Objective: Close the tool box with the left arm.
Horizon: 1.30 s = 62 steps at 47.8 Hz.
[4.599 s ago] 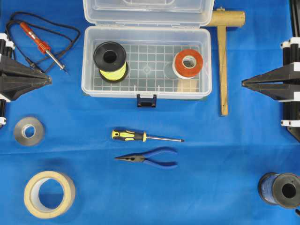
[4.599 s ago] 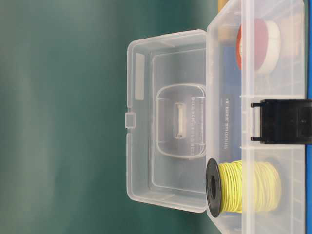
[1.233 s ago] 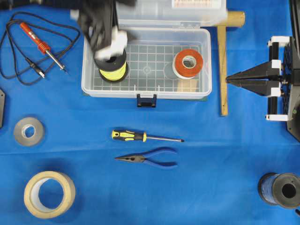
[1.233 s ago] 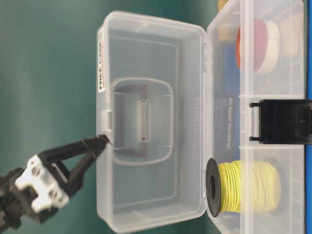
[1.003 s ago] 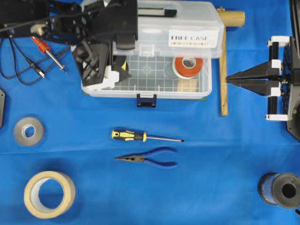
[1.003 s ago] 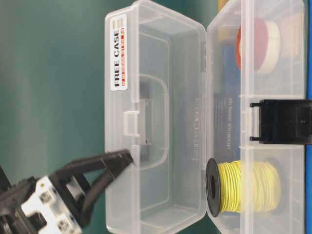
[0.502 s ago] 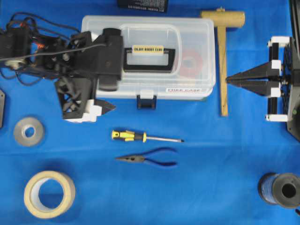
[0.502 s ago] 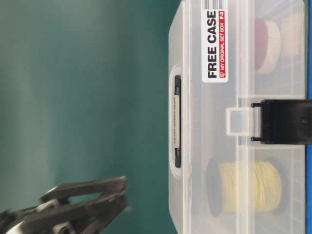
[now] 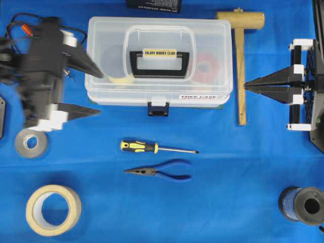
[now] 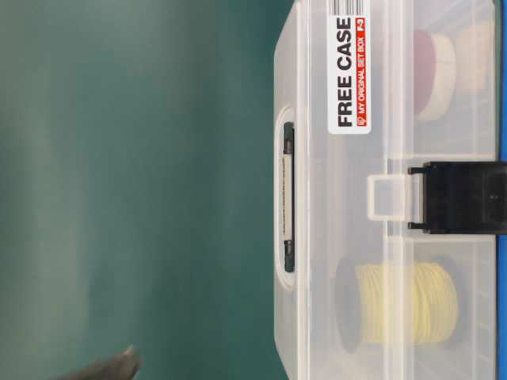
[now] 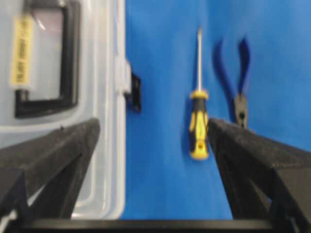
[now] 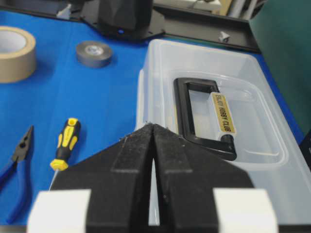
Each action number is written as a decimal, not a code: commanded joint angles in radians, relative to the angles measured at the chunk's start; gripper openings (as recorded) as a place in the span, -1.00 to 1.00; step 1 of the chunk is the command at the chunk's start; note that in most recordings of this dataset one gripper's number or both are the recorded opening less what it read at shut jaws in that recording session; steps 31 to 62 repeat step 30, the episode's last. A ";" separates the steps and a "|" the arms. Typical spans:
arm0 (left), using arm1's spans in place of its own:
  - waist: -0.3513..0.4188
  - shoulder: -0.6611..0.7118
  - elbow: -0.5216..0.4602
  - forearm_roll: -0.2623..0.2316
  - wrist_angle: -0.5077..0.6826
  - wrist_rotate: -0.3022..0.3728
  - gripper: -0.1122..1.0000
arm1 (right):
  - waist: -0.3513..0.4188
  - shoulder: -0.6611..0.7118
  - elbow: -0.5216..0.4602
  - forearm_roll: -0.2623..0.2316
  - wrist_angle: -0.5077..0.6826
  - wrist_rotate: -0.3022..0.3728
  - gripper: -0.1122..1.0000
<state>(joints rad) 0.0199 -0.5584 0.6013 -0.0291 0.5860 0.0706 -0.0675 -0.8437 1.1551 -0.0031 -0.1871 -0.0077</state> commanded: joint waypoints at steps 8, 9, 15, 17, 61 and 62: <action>0.002 -0.241 0.227 -0.002 -0.268 -0.002 0.81 | -0.002 0.000 -0.011 -0.002 -0.009 0.002 -0.79; 0.002 -0.261 0.249 -0.002 -0.287 -0.003 0.81 | -0.002 0.000 -0.011 -0.002 -0.008 0.002 -0.79; 0.002 -0.379 0.391 -0.012 -0.413 -0.005 0.81 | -0.002 0.002 -0.011 -0.002 -0.009 0.002 -0.79; 0.002 -0.411 0.436 -0.015 -0.449 -0.005 0.81 | 0.000 0.000 -0.011 0.000 -0.009 0.002 -0.79; 0.002 -0.600 0.670 -0.017 -0.597 -0.051 0.81 | -0.002 0.005 -0.011 -0.002 -0.012 0.002 -0.79; 0.002 -0.600 0.670 -0.017 -0.597 -0.051 0.81 | -0.002 0.005 -0.011 -0.002 -0.012 0.002 -0.79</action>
